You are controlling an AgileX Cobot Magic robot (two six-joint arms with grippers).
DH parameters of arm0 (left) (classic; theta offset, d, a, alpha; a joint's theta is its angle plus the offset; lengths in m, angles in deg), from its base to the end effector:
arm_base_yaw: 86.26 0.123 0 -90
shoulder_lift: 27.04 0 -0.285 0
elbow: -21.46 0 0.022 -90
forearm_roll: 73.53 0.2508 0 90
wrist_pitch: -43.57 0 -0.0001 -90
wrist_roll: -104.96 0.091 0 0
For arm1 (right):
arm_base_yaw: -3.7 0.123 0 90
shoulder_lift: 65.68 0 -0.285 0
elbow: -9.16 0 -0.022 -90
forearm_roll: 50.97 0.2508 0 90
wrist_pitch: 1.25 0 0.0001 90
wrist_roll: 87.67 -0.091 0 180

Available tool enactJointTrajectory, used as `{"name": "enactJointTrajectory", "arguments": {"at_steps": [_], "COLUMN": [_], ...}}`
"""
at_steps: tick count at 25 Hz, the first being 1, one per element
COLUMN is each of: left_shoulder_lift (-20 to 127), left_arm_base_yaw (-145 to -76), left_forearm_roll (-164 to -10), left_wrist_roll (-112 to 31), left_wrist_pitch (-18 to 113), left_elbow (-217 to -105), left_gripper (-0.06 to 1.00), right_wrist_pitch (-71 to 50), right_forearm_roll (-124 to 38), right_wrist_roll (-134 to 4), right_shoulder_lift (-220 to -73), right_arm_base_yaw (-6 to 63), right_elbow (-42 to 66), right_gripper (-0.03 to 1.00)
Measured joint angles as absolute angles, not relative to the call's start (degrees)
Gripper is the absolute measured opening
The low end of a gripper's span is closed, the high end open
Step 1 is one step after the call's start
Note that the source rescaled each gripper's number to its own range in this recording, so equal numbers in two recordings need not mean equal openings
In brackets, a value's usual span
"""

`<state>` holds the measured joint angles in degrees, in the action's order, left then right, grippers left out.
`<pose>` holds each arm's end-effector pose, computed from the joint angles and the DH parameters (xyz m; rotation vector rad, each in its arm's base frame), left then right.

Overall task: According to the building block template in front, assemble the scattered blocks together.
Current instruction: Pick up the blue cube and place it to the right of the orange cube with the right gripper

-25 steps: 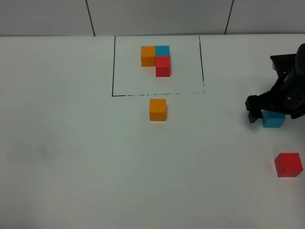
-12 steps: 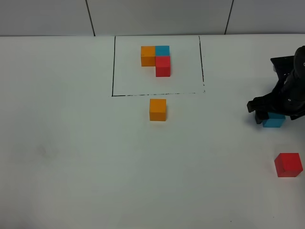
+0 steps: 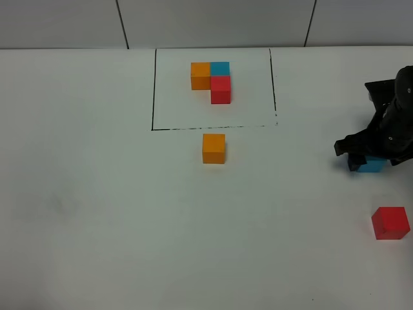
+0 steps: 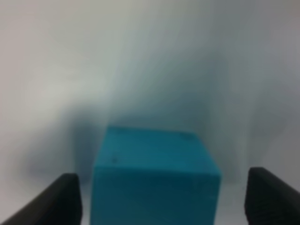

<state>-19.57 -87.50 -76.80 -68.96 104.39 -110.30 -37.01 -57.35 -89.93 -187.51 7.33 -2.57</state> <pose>-0.0066 -0.0044 0.2789 0.1328 2.0282 -0.0150 0.3639 0.0172 0.1191 -0.1596 2.9461 -0.0942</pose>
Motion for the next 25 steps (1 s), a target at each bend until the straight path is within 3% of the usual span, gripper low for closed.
{"name": "enactJointTrajectory", "arguments": {"at_steps": [3,5,16,25], "left_shoulder_lift": [-19.57,-19.57,-19.57,-19.57], "left_arm_base_yaw": [-87.5,-87.5,-87.5,-87.5], "left_forearm_roll": [-76.8,-76.8,-76.8,-76.74], "left_wrist_roll": [-68.96,-68.96,-68.96,-68.96], "left_wrist_pitch": [104.39,104.39,104.44,104.44], "left_elbow": [-110.3,-110.3,-110.3,-110.3], "left_gripper": [0.72,0.72,0.72,0.72], "right_wrist_pitch": [-37.01,-37.14,-43.88,-55.25], "right_forearm_roll": [-57.35,-57.48,-60.19,-62.91], "right_wrist_roll": [-89.93,-89.93,-85.88,-58.71], "right_shoulder_lift": [-187.91,-187.91,-187.5,-184.61], "right_arm_base_yaw": [7.33,7.33,7.54,14.9], "right_elbow": [-2.57,-2.57,2.68,9.13], "right_gripper": [0.25,0.0,0.01,0.01]}}
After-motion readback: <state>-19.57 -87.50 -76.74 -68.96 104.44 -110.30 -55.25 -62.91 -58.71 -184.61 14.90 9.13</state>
